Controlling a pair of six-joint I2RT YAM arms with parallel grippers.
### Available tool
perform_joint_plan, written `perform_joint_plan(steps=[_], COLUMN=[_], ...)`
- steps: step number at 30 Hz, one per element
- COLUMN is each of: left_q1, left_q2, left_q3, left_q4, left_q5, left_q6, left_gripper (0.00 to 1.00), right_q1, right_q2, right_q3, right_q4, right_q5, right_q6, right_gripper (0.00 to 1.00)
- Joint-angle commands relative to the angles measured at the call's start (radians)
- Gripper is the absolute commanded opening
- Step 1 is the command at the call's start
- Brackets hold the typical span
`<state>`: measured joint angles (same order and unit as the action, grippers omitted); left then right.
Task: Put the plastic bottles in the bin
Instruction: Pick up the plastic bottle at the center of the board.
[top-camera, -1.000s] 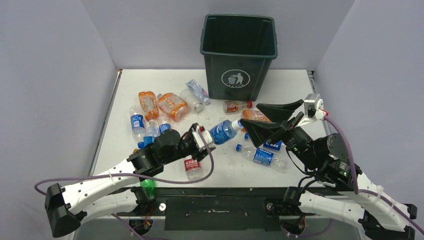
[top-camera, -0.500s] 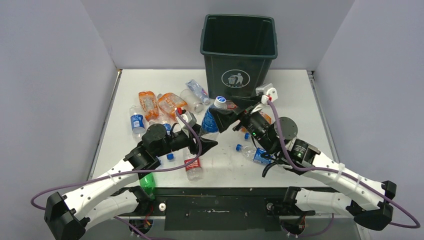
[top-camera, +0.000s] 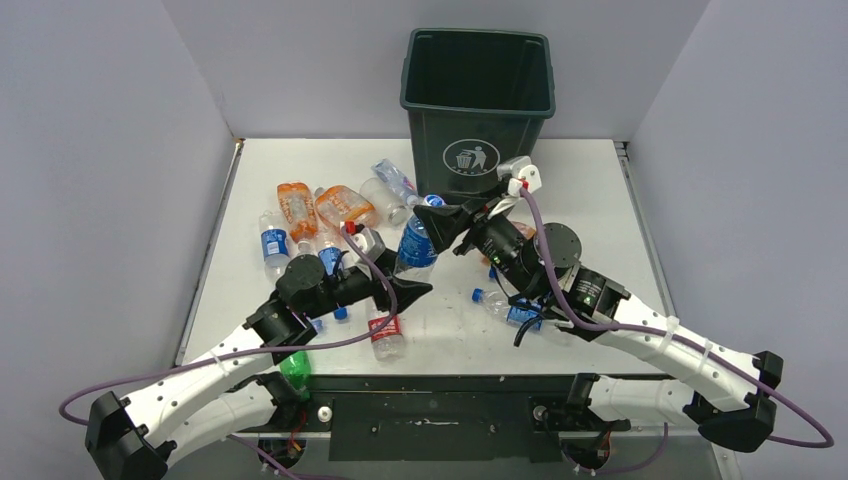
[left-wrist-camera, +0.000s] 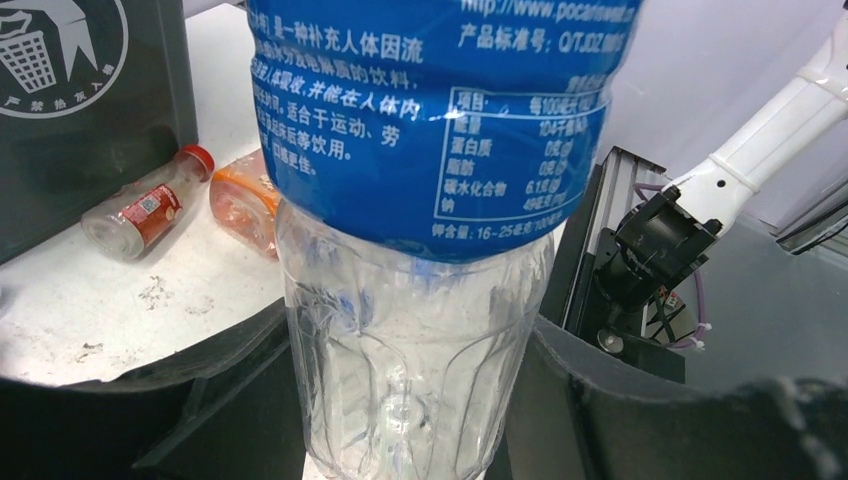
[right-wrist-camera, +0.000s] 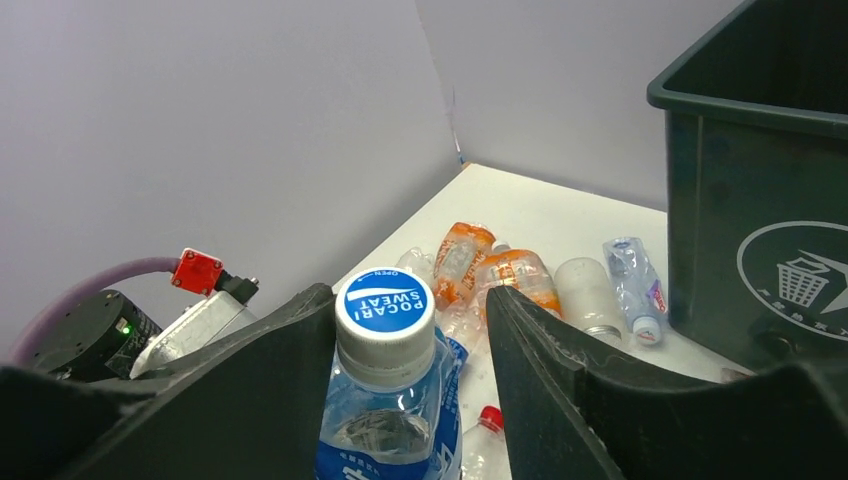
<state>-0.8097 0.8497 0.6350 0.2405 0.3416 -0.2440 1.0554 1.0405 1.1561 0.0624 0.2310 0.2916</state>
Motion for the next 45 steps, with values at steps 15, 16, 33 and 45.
perform_joint_plan(steps=[15, 16, 33, 45], left_q1=[-0.027, -0.027, -0.043, -0.048], left_q2=[-0.064, -0.064, -0.109, -0.195], left_q3=[-0.046, -0.045, -0.068, -0.123], left_q4=[0.119, 0.118, 0.135, 0.164], left_q5=[-0.003, -0.004, -0.04, -0.181], left_q6=[0.095, 0.095, 0.138, 0.226], left_gripper=[0.27, 0.27, 0.96, 0.96], right_q1=[-0.057, -0.057, -0.066, -0.231], right_q2=[0.051, 0.051, 0.049, 0.139], right_q3=[0.087, 0.086, 0.177, 0.305], right_q4=[-0.1, -0.103, -0.163, 0.457], right_q5=[-0.104, -0.106, -0.039, 0.462], right_q6=[0.044, 0.046, -0.005, -0.393], right_gripper=[0.51, 0.61, 0.05, 0.05])
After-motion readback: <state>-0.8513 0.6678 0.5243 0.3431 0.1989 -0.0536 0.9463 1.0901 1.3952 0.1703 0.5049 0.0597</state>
